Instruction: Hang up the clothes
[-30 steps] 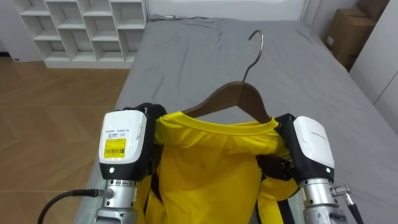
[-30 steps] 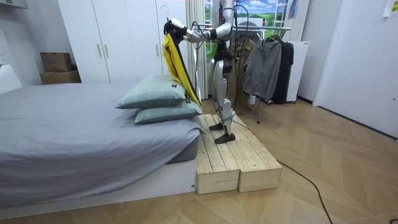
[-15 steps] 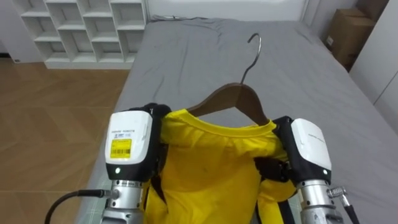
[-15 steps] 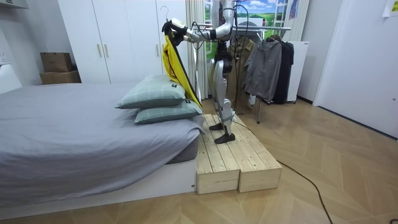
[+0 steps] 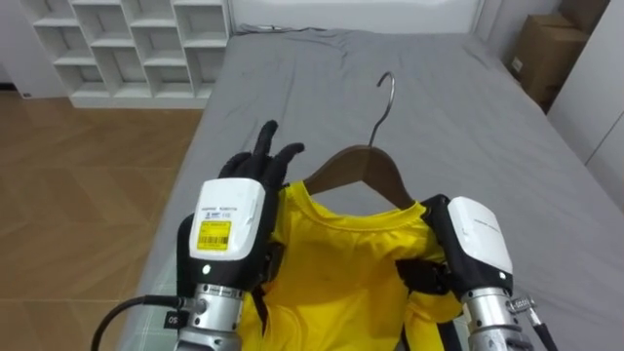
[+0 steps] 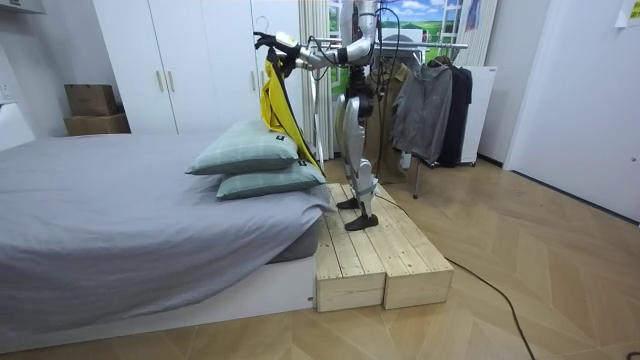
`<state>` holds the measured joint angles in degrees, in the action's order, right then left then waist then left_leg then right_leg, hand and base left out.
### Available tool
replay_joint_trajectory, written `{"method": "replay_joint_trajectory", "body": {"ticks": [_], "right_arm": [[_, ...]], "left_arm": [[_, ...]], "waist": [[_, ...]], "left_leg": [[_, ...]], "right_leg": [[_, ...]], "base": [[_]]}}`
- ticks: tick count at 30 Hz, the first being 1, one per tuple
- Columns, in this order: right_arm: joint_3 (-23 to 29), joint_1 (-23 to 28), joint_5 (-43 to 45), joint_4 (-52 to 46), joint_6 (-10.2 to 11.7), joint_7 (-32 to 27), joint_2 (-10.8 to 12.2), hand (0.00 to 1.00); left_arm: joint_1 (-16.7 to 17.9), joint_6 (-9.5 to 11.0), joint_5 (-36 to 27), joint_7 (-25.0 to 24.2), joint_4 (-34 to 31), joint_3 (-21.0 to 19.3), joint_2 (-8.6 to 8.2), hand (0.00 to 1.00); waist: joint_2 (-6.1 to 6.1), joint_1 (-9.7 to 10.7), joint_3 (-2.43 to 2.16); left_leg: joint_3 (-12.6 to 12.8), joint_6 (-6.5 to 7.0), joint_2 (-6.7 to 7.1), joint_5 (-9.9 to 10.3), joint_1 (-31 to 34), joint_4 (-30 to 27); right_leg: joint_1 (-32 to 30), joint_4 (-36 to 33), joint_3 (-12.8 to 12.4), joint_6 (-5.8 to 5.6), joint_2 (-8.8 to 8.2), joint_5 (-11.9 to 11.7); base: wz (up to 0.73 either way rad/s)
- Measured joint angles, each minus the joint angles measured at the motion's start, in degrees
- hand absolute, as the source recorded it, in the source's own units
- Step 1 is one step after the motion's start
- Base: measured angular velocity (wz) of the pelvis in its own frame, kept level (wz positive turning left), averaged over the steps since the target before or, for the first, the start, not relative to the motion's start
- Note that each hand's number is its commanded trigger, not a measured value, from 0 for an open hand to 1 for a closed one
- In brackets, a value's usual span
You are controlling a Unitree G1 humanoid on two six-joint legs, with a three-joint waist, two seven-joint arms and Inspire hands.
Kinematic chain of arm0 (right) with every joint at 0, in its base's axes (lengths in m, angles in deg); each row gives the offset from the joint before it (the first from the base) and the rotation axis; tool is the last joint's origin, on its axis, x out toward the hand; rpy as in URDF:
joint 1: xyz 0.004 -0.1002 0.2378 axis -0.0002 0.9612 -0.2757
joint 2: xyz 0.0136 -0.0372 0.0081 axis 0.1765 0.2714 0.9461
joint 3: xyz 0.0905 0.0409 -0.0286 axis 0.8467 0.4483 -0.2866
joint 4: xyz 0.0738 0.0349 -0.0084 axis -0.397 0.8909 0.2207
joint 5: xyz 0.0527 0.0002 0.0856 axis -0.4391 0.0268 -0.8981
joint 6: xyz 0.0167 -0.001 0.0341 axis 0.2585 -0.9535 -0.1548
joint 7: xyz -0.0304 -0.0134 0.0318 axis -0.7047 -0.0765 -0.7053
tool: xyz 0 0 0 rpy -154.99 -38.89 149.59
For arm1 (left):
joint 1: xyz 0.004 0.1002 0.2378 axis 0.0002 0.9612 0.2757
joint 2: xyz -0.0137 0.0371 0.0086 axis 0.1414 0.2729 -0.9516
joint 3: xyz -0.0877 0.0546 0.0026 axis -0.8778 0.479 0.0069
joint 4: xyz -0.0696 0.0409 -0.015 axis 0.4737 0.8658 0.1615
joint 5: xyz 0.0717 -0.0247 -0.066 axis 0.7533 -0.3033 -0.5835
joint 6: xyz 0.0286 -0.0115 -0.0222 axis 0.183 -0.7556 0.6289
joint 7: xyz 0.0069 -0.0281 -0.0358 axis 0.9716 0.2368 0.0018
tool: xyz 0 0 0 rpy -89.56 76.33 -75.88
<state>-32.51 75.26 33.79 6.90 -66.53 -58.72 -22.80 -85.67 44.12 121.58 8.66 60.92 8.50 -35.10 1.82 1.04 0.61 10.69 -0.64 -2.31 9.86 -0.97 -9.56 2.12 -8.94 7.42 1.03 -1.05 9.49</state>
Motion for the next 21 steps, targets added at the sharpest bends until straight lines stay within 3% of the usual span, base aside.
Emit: {"method": "replay_joint_trajectory", "body": {"ticks": [21], "right_arm": [[0.0, 0.0, -0.3, 0.0, 0.0, 1.1, 0.0, 1.0]], "left_arm": [[0.2, 0.0, -0.4, -2.2, 0.0, 0.0, 0.04, 0.0]], "waist": [[0.12, 0.1, 0.07]], "left_leg": [[0.1, 0.0, -0.01, 0.0, 0.0, 0.0]], "right_leg": [[0.0, 0.0, 0.0, 0.0, -0.02, 0.0]], "base": [[0.0]]}}
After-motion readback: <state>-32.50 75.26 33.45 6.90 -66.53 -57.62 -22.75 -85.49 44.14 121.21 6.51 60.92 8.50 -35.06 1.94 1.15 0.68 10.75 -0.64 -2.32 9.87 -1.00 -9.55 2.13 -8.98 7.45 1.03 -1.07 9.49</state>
